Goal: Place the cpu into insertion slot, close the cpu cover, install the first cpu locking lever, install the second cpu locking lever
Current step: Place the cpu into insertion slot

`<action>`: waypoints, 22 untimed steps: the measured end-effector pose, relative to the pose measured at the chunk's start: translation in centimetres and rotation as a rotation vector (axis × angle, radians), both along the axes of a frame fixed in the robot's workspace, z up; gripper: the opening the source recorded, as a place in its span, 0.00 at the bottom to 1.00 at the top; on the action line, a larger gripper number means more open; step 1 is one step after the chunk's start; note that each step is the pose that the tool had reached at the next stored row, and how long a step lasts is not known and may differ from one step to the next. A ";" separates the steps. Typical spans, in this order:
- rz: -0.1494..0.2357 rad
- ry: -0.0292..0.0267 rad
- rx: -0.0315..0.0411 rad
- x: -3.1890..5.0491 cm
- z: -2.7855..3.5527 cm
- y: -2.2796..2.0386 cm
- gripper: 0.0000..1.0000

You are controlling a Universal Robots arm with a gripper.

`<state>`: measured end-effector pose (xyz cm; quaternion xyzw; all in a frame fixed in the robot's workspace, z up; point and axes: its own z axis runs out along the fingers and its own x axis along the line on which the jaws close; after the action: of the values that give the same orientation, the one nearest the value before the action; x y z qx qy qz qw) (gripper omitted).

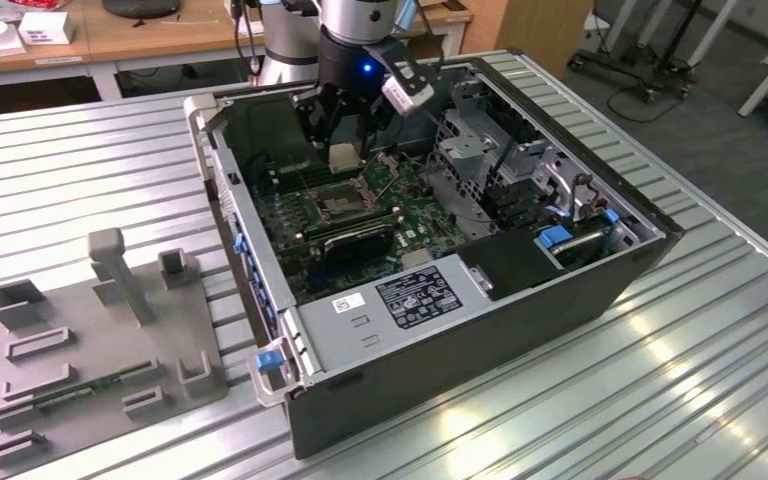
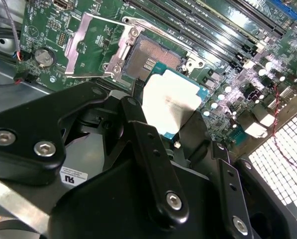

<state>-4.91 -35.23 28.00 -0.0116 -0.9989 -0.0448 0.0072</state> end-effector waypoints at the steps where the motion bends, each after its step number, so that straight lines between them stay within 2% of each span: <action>1: 0.000 0.0000 0.0000 0.00 -0.06 0.00 0.54; 12: 0.000 -0.0004 0.0001 -0.03 -0.26 0.00 0.54; 22: 0.000 -0.0004 0.0000 -0.08 -1.44 0.00 0.54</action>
<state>-4.98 -35.23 26.57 -0.0116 -0.9989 -0.0449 0.0070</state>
